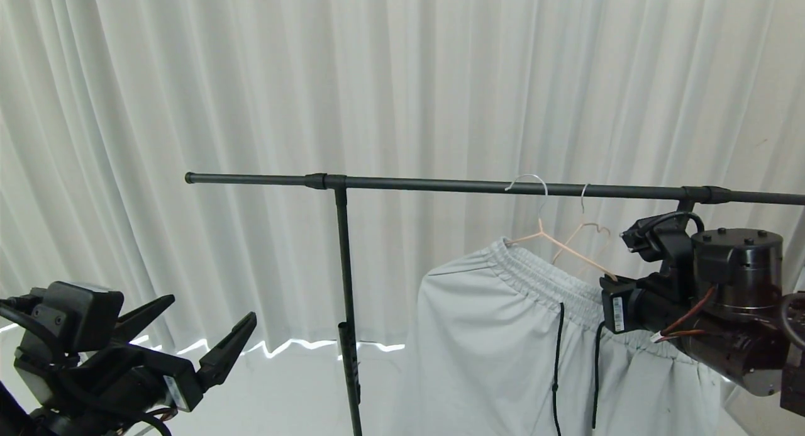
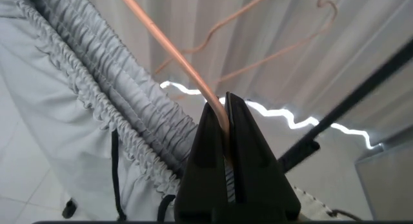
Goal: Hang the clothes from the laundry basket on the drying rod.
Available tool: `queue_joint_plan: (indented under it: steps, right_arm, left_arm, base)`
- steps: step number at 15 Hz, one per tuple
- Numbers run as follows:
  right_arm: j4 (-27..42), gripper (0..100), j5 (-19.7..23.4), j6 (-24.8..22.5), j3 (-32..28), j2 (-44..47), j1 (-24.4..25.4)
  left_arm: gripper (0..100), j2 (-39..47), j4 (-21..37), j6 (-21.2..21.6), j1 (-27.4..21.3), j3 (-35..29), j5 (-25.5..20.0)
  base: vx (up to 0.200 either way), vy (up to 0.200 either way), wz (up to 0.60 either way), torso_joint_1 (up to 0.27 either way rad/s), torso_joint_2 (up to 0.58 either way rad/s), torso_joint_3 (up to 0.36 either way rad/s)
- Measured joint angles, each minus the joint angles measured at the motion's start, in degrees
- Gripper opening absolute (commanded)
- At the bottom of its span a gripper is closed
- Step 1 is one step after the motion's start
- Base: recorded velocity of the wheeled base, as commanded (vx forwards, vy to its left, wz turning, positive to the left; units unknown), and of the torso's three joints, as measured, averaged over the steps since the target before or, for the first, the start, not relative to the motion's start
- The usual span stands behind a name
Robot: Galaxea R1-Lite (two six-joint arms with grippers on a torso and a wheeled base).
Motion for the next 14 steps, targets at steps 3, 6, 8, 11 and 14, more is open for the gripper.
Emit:
queue_joint_plan:
  steps: [3, 6, 8, 11, 14]
  right_arm:
    - [-0.2, 0, -0.1, 0.0, -1.2, 1.2, 0.0]
    - [-0.2, 0, -0.2, 0.0, -1.9, 2.4, 0.0]
    - [-0.2, 0, -1.5, 0.0, -2.8, 3.2, -0.1]
    - [-0.2, 0, -5.3, -0.1, -5.1, 5.4, -0.1]
    - [-0.1, 0, -7.1, -0.4, -8.0, 8.2, -0.4]
  left_arm:
    - [100, 0.0, -0.1, 0.0, 0.1, 0.0, 0.0]
    - [100, -0.4, 1.3, 0.4, 0.1, 0.0, 0.0]
    - [100, -0.9, 2.1, 0.5, 0.1, 0.0, 0.0]
    - [100, -1.7, 3.7, 0.5, 0.0, 0.0, 0.0]
    - [100, -2.1, 4.4, 0.5, 0.0, 0.0, 0.0]
  base:
    - [0.200, 0.000, 0.00, 0.005, 0.00, -0.001]
    - [0.067, 0.000, 0.00, 0.004, 0.00, 0.002]
    - [0.000, 0.000, 0.00, 0.000, 0.00, 0.000]
    - [0.000, 0.000, 0.00, 0.000, 0.00, 0.000]
    - [0.000, 0.000, 0.00, 0.000, 0.00, 0.000]
